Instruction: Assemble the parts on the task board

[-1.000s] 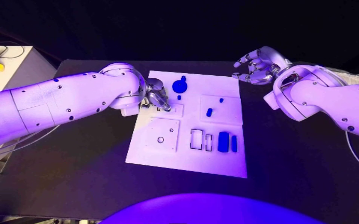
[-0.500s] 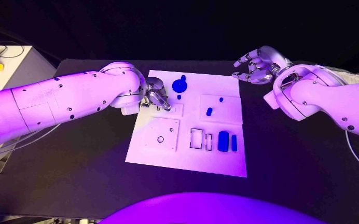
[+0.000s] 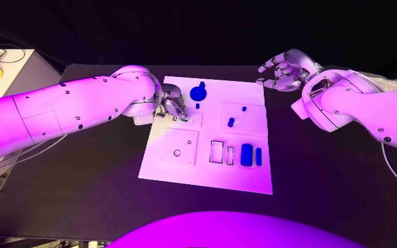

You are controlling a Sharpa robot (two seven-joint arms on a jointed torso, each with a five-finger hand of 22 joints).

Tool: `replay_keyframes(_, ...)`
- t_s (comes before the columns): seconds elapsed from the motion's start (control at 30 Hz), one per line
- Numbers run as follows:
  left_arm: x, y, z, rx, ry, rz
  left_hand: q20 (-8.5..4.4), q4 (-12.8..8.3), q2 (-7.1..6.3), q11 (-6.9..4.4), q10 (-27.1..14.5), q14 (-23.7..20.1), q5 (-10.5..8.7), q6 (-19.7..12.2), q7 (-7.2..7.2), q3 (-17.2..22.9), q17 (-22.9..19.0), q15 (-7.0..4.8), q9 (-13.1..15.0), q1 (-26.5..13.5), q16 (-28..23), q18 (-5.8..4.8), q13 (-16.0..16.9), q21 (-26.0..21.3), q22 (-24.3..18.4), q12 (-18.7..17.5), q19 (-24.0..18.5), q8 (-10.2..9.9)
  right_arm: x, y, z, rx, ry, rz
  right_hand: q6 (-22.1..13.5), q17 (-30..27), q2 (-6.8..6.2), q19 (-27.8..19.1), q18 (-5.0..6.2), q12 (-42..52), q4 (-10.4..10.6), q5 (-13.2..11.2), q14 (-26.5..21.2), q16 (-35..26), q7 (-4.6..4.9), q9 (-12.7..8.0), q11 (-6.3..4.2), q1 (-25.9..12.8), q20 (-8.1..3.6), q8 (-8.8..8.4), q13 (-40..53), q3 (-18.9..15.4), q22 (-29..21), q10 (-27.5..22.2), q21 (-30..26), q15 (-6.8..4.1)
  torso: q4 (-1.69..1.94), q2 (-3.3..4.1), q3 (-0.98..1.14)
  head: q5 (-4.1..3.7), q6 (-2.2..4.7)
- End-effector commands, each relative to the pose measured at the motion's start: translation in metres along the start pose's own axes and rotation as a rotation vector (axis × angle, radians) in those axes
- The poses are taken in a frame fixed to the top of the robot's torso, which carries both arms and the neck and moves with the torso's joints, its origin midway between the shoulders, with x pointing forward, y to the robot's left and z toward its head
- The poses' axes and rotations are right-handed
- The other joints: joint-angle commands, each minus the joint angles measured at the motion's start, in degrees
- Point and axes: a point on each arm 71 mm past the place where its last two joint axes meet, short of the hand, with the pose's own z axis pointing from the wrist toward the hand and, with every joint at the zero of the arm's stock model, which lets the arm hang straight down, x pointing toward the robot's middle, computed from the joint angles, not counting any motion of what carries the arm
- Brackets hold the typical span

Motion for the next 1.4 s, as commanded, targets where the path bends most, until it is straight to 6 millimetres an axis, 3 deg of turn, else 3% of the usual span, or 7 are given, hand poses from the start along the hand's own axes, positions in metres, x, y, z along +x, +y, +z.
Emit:
replay_keyframes(0.03,0.0077,-0.0027,0.0022,0.004,0.056,0.028,0.05,-13.33,0.43,-0.09,0.34,3.57,0.27,0.87,-0.36,12.96,5.98,-0.37,-0.1,-0.08,0.25,-0.56,0.05,0.35,0.05,0.13,0.22,0.01,0.001,0.0004,-0.0003,-0.006,0.011,-0.006,-0.42,5.72,-0.1,-0.29,1.01,-0.16,-0.03,0.36,3.13,-0.28,-0.12,0.05,0.19,-0.56,-0.03,0.39,0.64,0.41,6.4,-0.38,-0.38,-0.39,0.0,0.02,-0.02,0.0,-0.12)
replay_keyframes(0.9,0.0033,0.0,0.0063,-0.007,0.05,-0.003,0.08,-13.49,0.85,-0.25,1.26,3.75,1.08,1.43,-0.57,12.87,6.63,-0.45,-0.04,-0.68,0.44,-0.62,1.3,0.57,0.5,0.67,0.43,-0.18,0.0011,-0.0004,-0.0001,-0.003,0.014,-0.007,-0.59,5.67,-0.24,-0.28,1.02,-0.14,-0.12,0.44,3.12,-0.34,-0.11,0.07,0.2,-0.67,-0.02,0.59,0.59,0.75,6.38,-0.4,-0.46,-0.38,0.13,-0.04,-0.09,-0.09,-0.39)
replay_keyframes(1.4,0.0032,-0.0014,0.0035,0.009,0.058,-0.043,0.06,-13.46,1.15,-0.27,0.96,3.68,1.11,1.42,-0.58,12.99,6.36,-0.47,-0.05,-0.82,0.35,-0.62,0.71,0.6,0.55,0.35,0.45,-0.33,0.002,-0.0017,-0.0003,-0.001,0.016,-0.007,-0.59,5.67,-0.24,-0.28,1.02,-0.14,-0.12,0.44,3.12,-0.34,-0.11,0.07,0.2,-0.67,-0.02,0.59,0.59,0.75,6.38,-0.4,-0.46,-0.38,-0.01,-0.01,-0.06,-0.18,-0.37)
